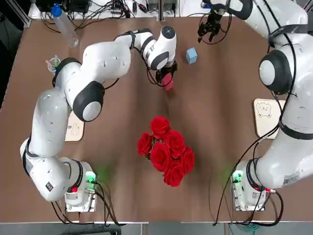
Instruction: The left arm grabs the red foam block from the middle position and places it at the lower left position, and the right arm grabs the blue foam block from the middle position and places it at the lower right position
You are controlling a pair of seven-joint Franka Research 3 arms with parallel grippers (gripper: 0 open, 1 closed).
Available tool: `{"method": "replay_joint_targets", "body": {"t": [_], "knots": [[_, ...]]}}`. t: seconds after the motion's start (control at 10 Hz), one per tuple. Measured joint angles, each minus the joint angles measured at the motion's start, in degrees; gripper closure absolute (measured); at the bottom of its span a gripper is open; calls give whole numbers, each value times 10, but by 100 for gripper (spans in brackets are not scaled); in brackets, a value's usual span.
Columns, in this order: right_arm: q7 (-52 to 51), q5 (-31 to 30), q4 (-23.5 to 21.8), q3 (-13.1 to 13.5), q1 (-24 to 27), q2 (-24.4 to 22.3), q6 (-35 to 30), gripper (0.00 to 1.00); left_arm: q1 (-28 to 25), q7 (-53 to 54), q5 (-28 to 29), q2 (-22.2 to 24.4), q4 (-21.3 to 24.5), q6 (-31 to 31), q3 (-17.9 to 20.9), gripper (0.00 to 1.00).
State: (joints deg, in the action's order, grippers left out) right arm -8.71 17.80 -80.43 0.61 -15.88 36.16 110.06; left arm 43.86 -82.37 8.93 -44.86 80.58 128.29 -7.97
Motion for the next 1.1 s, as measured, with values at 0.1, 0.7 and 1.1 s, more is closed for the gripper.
{"method": "replay_joint_targets", "body": {"t": [0.1,0.7,1.1], "knots": [[5,1,0,0,-11,7,21,0,-1,-9,0,-4,-1,22,0,0],[37,1,-1,0,-50,54,127,0,-2,-21,0,-27,-2,48,0,1],[36,-15,-1,1,-51,72,167,0,-2,-20,0,-41,-3,48,0,10]]}}
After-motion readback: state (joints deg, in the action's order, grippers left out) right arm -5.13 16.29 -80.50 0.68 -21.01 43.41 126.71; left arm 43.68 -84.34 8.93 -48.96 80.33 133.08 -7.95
